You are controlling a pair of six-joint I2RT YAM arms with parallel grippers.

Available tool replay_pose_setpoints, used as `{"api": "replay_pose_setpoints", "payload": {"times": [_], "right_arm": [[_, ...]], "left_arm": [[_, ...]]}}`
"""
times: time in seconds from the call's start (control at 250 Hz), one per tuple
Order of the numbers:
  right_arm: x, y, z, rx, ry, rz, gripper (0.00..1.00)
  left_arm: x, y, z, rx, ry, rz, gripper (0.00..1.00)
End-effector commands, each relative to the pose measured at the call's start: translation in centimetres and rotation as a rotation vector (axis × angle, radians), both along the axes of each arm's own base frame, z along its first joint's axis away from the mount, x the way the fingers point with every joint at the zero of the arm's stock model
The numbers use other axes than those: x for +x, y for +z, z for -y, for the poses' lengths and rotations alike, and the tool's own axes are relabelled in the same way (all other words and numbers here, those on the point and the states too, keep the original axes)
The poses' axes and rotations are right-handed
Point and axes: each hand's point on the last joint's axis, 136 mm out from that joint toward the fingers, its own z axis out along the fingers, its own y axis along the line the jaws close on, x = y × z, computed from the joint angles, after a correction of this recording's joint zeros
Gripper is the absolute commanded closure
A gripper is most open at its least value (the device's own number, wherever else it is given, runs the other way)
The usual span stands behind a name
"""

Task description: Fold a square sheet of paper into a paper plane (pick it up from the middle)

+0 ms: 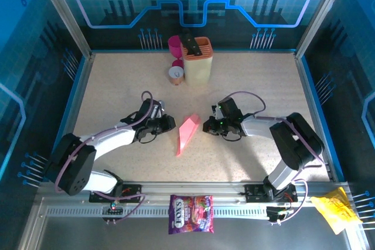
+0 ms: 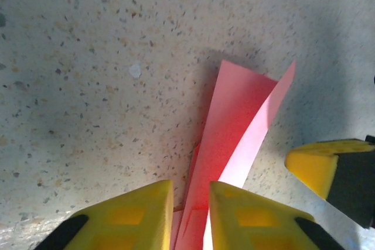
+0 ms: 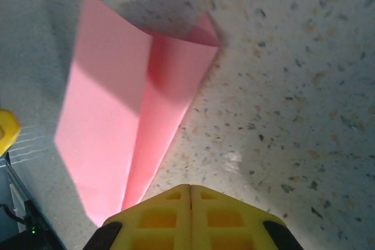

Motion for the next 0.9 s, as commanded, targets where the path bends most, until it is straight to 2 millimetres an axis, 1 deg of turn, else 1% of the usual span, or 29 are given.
{"api": "replay_pose_setpoints", "payload": {"times": [0.0, 0.136, 0.264, 0.344, 0.479, 0.619, 0.771, 0.895], "right_arm": [[-0.2, -0.9, -1.4, 0.021, 0.008, -0.003, 1.00], [-0.4, -2.2, -2.2, 0.021, 0.014, -0.024, 1.00], [-0.5, -3.0, -2.3, 0.020, 0.010, -0.039, 1.00], [-0.6, -3.3, -2.2, 0.017, 0.008, -0.046, 1.00], [-0.7, -3.8, -2.2, 0.011, 0.010, -0.058, 1.00], [-0.9, -4.7, -2.1, 0.001, 0.008, -0.076, 1.00], [-1.3, -5.6, -1.8, -0.010, 0.009, -0.093, 1.00], [-1.8, -6.4, -1.6, -0.020, 0.007, -0.116, 1.00]], "left_arm": [[-0.5, -0.6, 0.3, 0.017, -0.048, -0.055, 0.77], [-0.4, -1.7, 0.6, 0.032, -0.059, -0.093, 0.77], [-0.5, -2.8, 1.2, 0.036, -0.082, -0.128, 0.77], [-0.5, -3.0, 2.1, 0.035, -0.107, -0.133, 0.76], [-0.7, -3.1, 4.1, 0.039, -0.166, -0.135, 0.74], [-0.9, -2.7, 6.0, 0.029, -0.218, -0.115, 0.71], [-1.1, -1.1, 7.9, -0.023, -0.249, -0.060, 0.65], [-1.4, -0.3, 8.9, -0.063, -0.260, -0.040, 0.64]]}}
